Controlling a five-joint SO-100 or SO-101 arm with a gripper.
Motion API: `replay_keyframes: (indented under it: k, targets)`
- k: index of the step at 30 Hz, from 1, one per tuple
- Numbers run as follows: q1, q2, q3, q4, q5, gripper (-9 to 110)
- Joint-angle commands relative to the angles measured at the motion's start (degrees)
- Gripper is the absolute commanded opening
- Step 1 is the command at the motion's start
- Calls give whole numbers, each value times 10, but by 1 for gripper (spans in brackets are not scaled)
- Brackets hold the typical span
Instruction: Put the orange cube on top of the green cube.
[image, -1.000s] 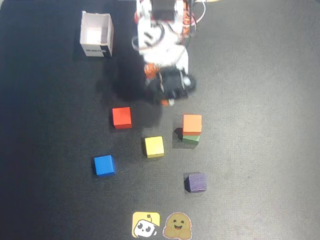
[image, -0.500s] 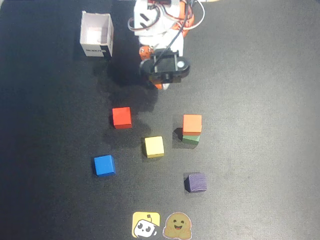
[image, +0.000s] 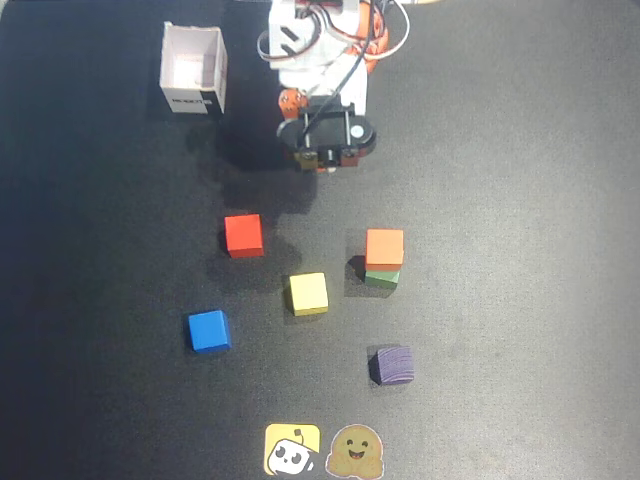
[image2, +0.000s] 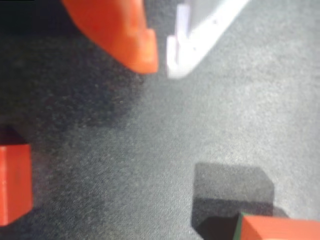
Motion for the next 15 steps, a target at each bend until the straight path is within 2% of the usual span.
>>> replay_keyframes:
  k: [1,15]
  targets:
    - [0,4,-3,2,-14,0]
    - [2,4,-3,2,-40,0]
